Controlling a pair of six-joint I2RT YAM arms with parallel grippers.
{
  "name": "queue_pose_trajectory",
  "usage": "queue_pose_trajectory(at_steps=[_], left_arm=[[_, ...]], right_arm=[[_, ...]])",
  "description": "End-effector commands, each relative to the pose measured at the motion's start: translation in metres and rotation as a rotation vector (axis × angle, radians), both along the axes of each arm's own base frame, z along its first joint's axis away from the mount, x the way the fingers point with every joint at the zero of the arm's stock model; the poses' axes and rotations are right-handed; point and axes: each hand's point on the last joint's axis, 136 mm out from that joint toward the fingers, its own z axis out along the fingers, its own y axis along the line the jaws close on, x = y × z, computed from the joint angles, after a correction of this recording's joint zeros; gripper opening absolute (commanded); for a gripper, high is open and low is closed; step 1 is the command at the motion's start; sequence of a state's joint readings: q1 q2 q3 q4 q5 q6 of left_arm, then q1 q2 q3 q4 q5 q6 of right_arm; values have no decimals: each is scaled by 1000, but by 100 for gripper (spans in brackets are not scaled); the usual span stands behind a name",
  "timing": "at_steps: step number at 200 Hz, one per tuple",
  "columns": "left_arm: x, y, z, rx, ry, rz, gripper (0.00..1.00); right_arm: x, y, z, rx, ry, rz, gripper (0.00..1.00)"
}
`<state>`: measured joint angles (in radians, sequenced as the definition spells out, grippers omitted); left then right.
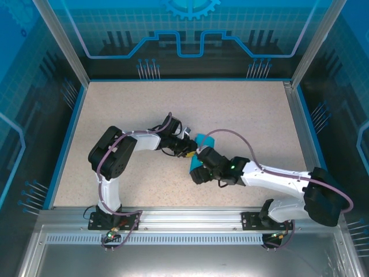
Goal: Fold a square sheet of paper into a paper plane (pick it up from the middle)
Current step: Fold the triangle a second time at the center of the table.
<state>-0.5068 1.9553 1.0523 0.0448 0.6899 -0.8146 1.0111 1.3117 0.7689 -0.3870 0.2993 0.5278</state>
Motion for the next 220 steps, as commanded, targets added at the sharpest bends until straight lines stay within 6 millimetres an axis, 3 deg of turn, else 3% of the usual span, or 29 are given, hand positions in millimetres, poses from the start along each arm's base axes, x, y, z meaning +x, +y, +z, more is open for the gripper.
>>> queue_pose_trajectory(at_steps=[1,37,78,127,220], left_arm=[[-3,-5,18,-43,-10,-13,23],[-3,-6,19,-44,-10,-16,23],[-4,-5,19,-39,-9,-17,23],[-3,-5,19,-37,-11,-17,23],[-3,-5,19,-33,-15,-20,23]], right_arm=[[12,-7,8,-190,-151,-30,82],[12,20,-2,-309,-196,7,83],[18,23,-15,-450,-223,-29,79],[15,17,-22,-461,-207,-44,61],[16,5,-13,-469,-224,-71,28]])
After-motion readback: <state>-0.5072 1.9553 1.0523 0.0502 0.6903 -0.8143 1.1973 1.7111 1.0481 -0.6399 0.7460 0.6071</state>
